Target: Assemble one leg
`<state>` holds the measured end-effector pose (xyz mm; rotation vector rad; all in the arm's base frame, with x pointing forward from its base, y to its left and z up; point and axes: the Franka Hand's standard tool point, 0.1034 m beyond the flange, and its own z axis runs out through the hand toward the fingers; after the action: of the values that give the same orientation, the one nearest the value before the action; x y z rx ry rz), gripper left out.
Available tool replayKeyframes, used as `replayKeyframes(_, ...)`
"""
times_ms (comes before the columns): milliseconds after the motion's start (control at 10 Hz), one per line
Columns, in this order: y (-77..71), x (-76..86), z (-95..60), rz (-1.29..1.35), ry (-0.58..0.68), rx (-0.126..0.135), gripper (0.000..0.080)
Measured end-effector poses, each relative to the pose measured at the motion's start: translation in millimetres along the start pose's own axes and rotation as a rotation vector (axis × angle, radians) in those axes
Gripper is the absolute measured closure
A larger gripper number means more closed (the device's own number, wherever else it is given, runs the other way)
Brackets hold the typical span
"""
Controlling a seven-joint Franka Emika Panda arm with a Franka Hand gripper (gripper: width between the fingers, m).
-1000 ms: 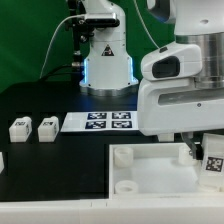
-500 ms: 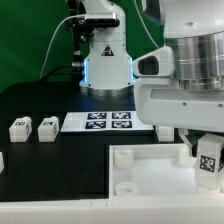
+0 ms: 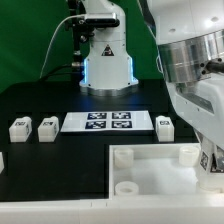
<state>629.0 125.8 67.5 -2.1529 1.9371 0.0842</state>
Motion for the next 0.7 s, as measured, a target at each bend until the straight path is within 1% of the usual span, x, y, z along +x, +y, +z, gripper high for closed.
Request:
replayKeyframes(100,0.4,-0.2,0.6,-0.006,0.000,-0.001,0.0500)
replayKeyframes(200,0.6,-0.2,0.9,-0.035,0.000,-0.002,0.0301)
replayKeyframes(300,1.2,0.2,0.8,-0.110,-0.001,-0.010,0.0301)
replayKeyframes(400,2.3,2.0,-1.0,-0.230,-0.008,-0.040,0.0175)
replayKeyframes(500,2.2,3.9,-3.3,-0.401,-0.002,-0.067,0.0175)
replayKeyframes(600,0.6,2.5,-4.3,-0.563,0.009,-0.070,0.0155)
replayKeyframes(700,0.6,2.6,-3.3,-0.664,0.014,-0.058,0.0155)
